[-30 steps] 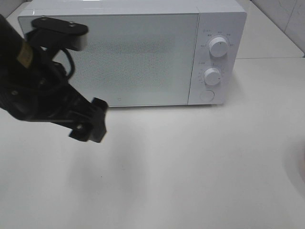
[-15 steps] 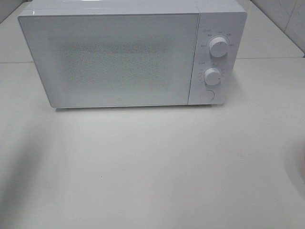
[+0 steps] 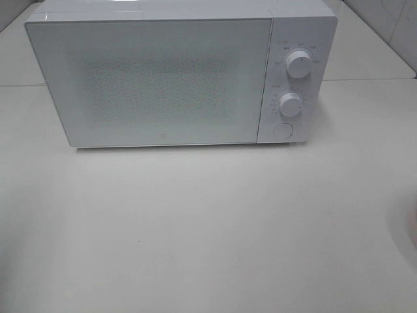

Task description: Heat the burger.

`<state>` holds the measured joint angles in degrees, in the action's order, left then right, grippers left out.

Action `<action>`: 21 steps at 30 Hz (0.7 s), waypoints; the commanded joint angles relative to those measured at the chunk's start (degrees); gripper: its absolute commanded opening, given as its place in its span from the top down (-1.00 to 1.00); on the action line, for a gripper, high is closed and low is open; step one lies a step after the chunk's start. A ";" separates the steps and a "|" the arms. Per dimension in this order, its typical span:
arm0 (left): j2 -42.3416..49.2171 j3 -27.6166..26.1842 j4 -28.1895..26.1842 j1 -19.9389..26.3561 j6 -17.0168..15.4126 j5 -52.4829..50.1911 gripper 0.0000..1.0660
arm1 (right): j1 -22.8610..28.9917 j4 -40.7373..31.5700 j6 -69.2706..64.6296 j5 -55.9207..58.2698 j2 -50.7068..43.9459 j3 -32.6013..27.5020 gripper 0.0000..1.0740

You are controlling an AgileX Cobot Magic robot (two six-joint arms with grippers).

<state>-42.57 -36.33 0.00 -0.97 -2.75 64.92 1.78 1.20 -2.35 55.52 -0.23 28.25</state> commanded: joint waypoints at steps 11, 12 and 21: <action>16.21 6.70 1.03 0.17 0.46 -3.50 -0.88 | -0.40 0.17 0.46 -0.57 -1.72 -0.17 -0.38; 18.51 6.70 1.03 0.17 0.57 -3.55 -0.88 | -0.40 0.17 0.46 -0.57 -1.72 -0.17 -0.38; 31.28 6.70 0.57 0.17 0.57 -3.55 -0.88 | -0.40 0.17 0.46 -0.57 -1.72 -0.17 -0.38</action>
<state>-14.95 -29.91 0.63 -0.97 -2.29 62.17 1.78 1.20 -2.35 55.52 -0.23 28.25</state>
